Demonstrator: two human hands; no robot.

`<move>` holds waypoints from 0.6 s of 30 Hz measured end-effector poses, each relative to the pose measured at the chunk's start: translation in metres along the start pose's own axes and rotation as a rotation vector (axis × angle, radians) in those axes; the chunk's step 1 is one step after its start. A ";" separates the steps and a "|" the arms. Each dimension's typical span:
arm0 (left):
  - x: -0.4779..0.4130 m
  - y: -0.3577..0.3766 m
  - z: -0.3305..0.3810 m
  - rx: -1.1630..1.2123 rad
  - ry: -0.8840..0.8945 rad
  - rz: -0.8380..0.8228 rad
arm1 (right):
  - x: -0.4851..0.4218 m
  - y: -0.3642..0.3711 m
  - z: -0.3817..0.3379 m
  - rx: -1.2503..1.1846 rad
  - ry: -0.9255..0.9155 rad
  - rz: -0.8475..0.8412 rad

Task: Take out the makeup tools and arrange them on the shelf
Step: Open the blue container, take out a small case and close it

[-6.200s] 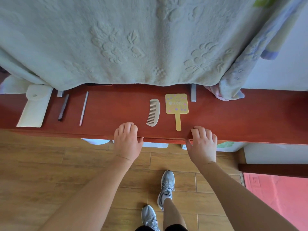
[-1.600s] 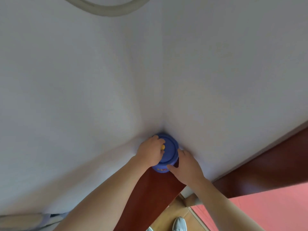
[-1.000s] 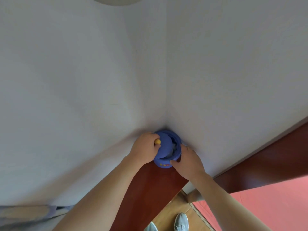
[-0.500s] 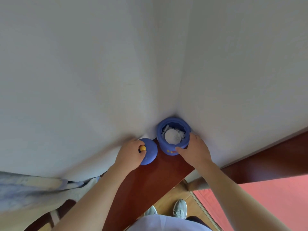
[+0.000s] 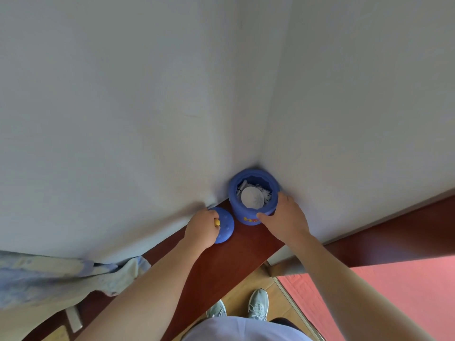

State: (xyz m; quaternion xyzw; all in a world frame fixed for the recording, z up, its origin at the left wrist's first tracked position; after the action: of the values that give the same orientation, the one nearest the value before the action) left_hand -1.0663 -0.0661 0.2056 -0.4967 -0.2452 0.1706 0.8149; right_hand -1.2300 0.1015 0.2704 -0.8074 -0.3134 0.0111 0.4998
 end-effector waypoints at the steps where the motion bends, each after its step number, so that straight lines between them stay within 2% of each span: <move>1: -0.001 0.003 0.000 0.004 -0.003 -0.001 | 0.000 0.000 -0.001 0.004 0.002 -0.003; 18: -0.011 0.019 0.008 0.086 -0.068 -0.025 | 0.002 -0.004 -0.004 0.056 0.012 -0.038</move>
State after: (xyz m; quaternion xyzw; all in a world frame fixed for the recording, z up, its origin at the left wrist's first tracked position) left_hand -1.0806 -0.0573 0.1889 -0.4519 -0.2714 0.1878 0.8288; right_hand -1.2294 0.1007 0.2759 -0.7871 -0.3250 0.0055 0.5242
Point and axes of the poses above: each hand's wrist, its own x-axis away from the middle knuckle, its own y-axis out of the palm, z = x × y, the point moved 1 cm from there along -x, towards the middle knuckle, and after that the axes turned 9 degrees about y, right-handed, at the moved point
